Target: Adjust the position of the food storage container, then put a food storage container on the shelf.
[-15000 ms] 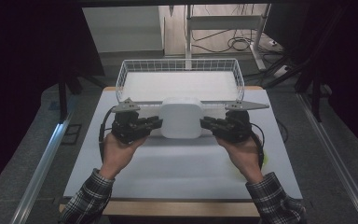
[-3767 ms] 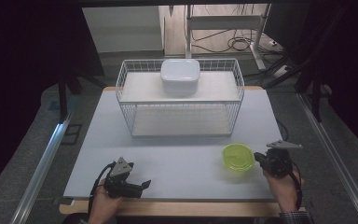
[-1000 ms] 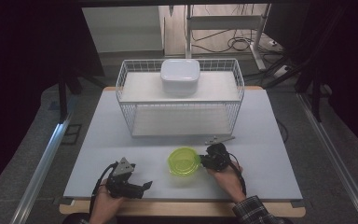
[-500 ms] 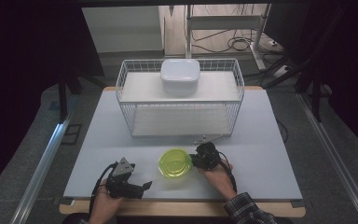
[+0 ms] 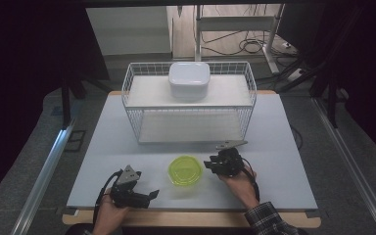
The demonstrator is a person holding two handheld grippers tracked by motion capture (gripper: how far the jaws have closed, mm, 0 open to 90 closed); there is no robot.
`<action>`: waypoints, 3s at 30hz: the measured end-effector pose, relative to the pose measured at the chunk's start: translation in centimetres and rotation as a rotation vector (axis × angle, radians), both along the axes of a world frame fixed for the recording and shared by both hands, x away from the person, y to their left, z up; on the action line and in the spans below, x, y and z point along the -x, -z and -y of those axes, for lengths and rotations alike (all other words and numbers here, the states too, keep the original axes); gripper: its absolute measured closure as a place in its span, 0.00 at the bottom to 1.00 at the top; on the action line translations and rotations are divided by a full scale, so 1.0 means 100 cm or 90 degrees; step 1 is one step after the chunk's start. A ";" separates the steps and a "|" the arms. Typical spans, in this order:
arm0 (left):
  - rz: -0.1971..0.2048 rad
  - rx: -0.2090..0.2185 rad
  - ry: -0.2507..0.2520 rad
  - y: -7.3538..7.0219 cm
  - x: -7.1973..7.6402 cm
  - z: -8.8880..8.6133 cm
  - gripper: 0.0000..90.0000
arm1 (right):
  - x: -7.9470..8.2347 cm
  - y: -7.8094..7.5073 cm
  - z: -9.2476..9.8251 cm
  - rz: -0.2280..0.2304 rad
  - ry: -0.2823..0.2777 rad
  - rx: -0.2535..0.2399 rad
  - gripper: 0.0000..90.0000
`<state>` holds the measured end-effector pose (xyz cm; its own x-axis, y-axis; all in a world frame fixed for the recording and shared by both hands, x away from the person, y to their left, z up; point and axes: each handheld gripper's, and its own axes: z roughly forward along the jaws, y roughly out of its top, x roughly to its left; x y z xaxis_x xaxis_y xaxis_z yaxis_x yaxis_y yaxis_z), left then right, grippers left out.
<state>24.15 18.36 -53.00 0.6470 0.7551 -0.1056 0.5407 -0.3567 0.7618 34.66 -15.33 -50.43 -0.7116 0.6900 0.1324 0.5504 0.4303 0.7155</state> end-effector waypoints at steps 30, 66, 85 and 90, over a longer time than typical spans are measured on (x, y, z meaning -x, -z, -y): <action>0.016 -0.020 0.003 -0.001 0.002 0.001 0.05 | 0.027 -0.012 0.022 0.028 -0.044 -0.053 0.08; 0.015 -0.018 0.000 -0.001 0.001 0.000 0.05 | -0.018 -0.013 -0.010 -0.186 -0.044 -0.150 0.66; 0.018 -0.017 0.003 -0.001 0.001 0.000 0.05 | -0.030 -0.002 -0.010 -0.322 -0.042 -0.232 0.90; 0.022 -0.014 0.001 -0.001 0.001 0.000 0.05 | -0.027 -0.006 -0.009 -0.308 -0.034 -0.228 0.91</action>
<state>24.02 18.37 -52.85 0.6512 0.7560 -0.0668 0.5142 -0.3748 0.7715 37.38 -14.44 -49.80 -0.5452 0.5079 0.6670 0.8337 0.2453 0.4947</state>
